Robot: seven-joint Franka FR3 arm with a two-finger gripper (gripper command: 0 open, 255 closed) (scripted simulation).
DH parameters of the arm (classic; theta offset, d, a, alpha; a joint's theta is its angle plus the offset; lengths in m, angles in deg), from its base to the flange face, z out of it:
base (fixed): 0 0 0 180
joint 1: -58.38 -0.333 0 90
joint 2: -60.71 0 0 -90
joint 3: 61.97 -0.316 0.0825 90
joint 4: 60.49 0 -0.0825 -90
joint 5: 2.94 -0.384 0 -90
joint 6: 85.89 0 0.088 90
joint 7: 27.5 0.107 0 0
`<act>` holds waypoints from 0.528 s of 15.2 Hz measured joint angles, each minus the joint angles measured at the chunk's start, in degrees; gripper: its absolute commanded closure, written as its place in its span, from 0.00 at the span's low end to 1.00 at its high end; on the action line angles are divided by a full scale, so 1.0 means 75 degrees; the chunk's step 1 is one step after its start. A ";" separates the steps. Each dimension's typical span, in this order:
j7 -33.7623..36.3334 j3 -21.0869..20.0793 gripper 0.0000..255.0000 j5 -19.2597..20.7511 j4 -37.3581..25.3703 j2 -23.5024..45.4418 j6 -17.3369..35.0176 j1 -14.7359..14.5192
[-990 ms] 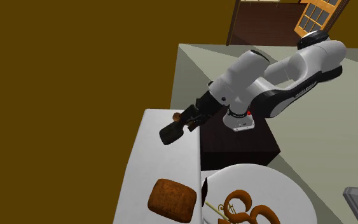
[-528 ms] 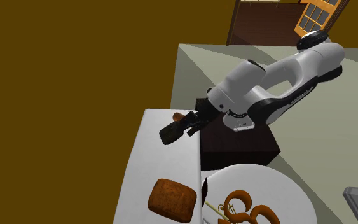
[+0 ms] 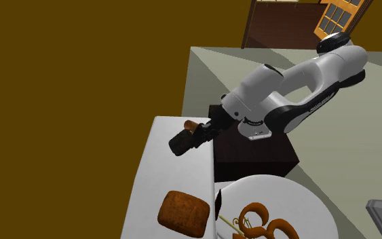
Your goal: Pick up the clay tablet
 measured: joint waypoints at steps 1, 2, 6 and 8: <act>-0.0001 -0.0001 1.00 -0.0002 0.0002 0.0000 0.0004 -0.0001; -0.0001 0.0000 1.00 -0.0003 0.0005 -0.0001 0.0005 -0.0004; 0.0029 0.0144 1.00 0.0100 -0.0122 -0.0074 -0.0224 0.0013; 0.0050 0.0281 1.00 0.0190 -0.0243 -0.0138 -0.0427 0.0020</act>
